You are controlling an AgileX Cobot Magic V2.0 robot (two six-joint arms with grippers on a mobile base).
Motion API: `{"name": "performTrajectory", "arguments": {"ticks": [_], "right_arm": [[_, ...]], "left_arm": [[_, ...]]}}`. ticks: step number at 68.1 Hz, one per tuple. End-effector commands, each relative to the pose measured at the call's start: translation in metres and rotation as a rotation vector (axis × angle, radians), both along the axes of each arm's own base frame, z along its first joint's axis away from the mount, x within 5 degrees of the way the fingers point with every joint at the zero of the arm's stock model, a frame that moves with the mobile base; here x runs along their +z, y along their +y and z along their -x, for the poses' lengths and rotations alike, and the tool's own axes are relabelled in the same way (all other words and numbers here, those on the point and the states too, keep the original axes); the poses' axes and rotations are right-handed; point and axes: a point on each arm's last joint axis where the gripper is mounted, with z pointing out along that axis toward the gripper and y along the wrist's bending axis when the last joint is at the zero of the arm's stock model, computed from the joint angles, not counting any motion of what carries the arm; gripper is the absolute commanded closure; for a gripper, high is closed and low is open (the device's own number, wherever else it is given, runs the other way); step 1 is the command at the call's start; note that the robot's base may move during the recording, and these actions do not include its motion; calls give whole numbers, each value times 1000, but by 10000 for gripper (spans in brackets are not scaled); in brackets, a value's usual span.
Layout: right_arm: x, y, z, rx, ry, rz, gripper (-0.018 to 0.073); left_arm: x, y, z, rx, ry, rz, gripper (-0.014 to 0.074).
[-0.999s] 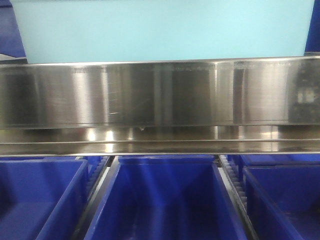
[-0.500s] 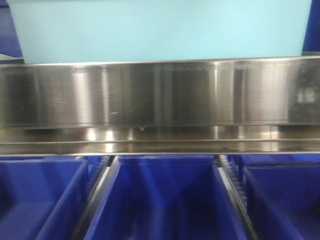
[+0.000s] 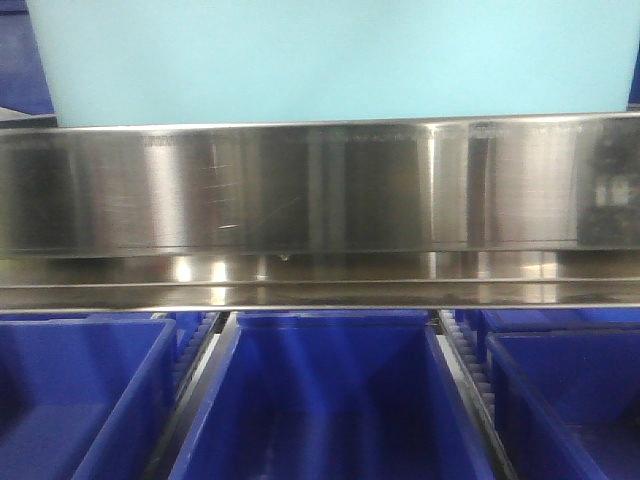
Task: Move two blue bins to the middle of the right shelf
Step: 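Open both grippers to release the bin on the shelf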
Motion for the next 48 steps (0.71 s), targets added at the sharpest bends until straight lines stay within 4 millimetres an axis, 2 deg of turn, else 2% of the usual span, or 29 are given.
{"name": "performTrajectory", "arguments": {"ticks": [1,2,6,18,26,39,48], "right_arm": [[8,-2,6,5,-34,-5,142],[9,-2,6,5,-36,-6,83],[9,-2,6,5,-38,-6,-22],[15,-3,9,9,-40,-4,-9],[26,-8,18,0,-77,16,-9],[40,-24,44,-26,-97,107,-9],[35,-29,59,-30,-89,111,-9]], "left_arm": [[6,4,3,3,-17,3,1],[6,4,3,3,-15,2,-2],[5,5,4,6,-12,-6,-6],[7,8,7,13,-9,-22,-5],[11,12,14,17,8,-30,-5],[24,21,30,3,-37,-32,-5],[16,28,45,-13,-12,-53,-5]]}}
